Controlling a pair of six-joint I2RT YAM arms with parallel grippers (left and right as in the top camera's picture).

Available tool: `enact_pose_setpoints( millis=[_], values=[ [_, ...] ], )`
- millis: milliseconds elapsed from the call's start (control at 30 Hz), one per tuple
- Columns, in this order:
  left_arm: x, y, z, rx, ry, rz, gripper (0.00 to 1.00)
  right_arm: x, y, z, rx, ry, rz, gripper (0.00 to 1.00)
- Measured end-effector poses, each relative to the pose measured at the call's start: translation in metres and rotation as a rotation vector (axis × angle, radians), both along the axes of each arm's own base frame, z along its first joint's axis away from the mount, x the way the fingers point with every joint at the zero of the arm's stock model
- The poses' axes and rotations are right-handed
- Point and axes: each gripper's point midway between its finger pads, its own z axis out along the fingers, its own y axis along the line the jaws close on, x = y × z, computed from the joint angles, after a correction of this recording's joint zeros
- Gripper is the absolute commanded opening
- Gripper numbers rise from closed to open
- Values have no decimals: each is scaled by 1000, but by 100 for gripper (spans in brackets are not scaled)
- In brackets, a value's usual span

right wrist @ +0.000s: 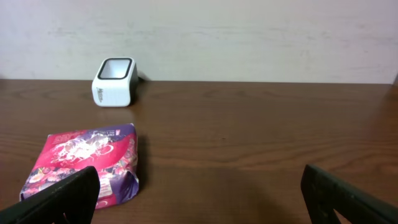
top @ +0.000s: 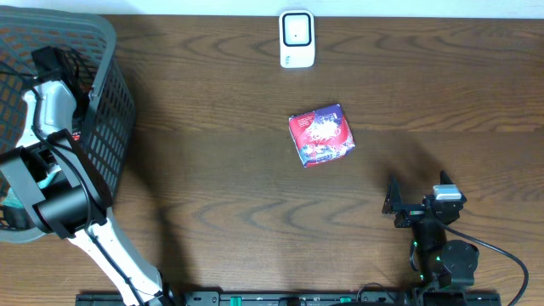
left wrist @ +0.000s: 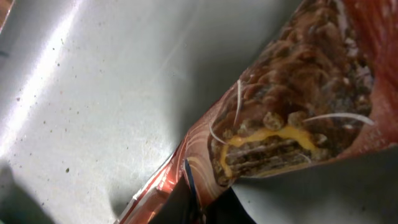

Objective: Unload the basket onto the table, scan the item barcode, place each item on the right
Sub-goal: 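Reach the left gripper back into the basket and grasp the orange TOP bar, then carry the orange TOP bar out and drop it beside the purple bag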

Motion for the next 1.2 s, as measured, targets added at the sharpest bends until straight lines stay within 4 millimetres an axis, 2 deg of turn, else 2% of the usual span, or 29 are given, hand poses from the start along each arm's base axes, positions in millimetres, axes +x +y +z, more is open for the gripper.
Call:
enact_pose_setpoints(
  millis=[167,267,333,400,433,500,533,567,667,767,867,900,933,1000,1067,1100,1200],
  values=[
    [-19,-2,4,3,82,10,7,0,0,0,0,0,0,99],
    [-19,1,27,35,47,19,7,0,0,0,0,0,0,99],
    [-12,5,72,86,-67,37,7,0,0,0,0,0,0,99],
    [-7,8,130,144,-216,64,7,0,0,0,0,0,0,99],
    [-8,8,166,175,-306,83,7,0,0,0,0,0,0,99],
    [-17,4,220,215,-442,118,7,0,0,0,0,0,0,99],
    [-31,-3,273,238,-580,165,7,0,0,0,0,0,0,99],
    [-41,-9,308,231,-693,206,7,0,0,0,0,0,0,99],
    [-55,-35,361,126,-909,239,7,0,0,0,0,0,0,99],
    [-57,-73,396,-22,-1055,169,7,0,0,0,0,0,0,99],
    [-48,-134,410,-219,-1106,26,7,0,0,0,0,0,0,99],
    [-42,-166,409,-306,-1095,-50,7,0,0,0,0,0,0,99],
    [-40,-184,407,-349,-1082,-90,7,0,0,0,0,0,0,99],
    [-35,-235,398,-456,-1022,-197,7,0,0,0,0,0,0,99],
    [-36,-288,382,-555,-933,-307,8,0,0,0,0,0,0,99],
    [-40,-316,368,-601,-862,-359,7,0,0,0,0,0,0,99],
    [-48,-357,332,-630,-703,-404,7,0,0,0,0,0,0,99]
  ],
)
